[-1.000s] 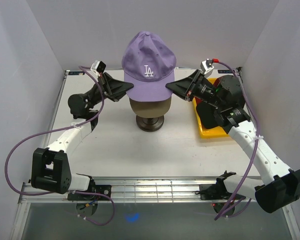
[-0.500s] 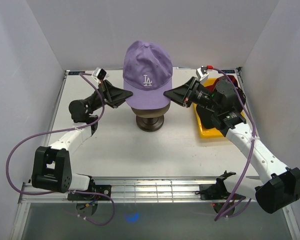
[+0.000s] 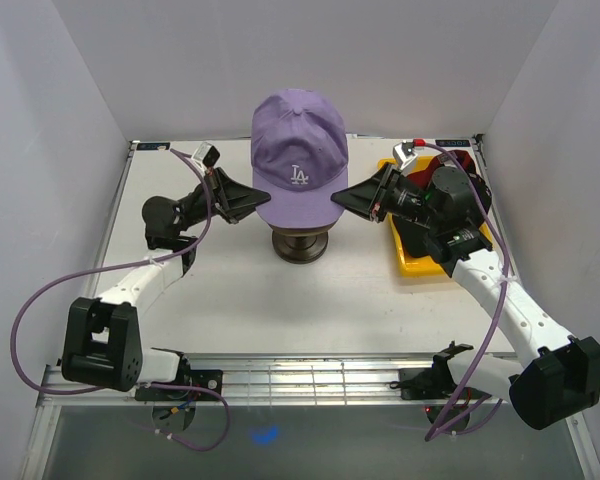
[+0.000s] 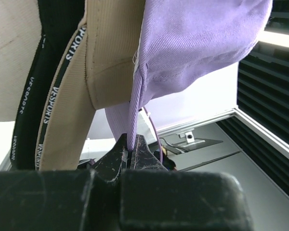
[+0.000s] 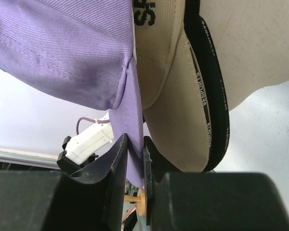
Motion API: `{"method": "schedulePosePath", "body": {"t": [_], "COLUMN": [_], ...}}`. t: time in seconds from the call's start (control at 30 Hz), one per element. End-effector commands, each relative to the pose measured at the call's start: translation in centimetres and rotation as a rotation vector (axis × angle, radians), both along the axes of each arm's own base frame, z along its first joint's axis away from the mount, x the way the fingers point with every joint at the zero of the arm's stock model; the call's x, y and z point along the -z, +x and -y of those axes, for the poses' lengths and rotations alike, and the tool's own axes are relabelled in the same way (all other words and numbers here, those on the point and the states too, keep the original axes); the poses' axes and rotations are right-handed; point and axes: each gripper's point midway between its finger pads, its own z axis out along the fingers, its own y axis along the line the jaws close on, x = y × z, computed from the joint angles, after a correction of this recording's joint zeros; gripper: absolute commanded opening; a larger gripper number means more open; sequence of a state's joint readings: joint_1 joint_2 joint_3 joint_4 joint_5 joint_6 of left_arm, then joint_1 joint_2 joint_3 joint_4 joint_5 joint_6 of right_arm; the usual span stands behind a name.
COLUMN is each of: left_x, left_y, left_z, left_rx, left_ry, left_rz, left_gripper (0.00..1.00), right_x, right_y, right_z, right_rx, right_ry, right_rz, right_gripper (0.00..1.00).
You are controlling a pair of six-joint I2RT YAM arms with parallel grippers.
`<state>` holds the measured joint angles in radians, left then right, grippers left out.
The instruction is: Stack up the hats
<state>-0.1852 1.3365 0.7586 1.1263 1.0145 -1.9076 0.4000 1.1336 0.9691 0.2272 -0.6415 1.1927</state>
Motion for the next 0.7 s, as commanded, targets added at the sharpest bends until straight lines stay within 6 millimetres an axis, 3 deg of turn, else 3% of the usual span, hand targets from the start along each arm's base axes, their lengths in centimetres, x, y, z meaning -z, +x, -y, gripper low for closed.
{"method": "schedulePosePath", "body": {"t": [0.0, 0.3, 0.67], "left_x": [1.2, 3.2, 4.2], "left_y": [-0.5, 0.4, 1.1], "left_z": [-0.6, -0.7, -1.2], "left_rx": [0.005, -0.025, -0.053], "left_ry": [0.068, 0.176, 0.251], "left_rz": [-0.03, -0.059, -0.085], "left_gripper": [0.0, 0.0, 0.0], "right_x": [4.9, 6.2, 8.0], "right_y": [2.6, 3.5, 4.1], "right_z": [2.0, 3.0, 3.7], "right_rx": [0.119, 0.155, 0.192], "right_ry": [-0.119, -0.175, -0.253], "right_rz": [-0.077, -0.083, -0.109], "right_gripper": [0.08, 0.08, 0.08]}}
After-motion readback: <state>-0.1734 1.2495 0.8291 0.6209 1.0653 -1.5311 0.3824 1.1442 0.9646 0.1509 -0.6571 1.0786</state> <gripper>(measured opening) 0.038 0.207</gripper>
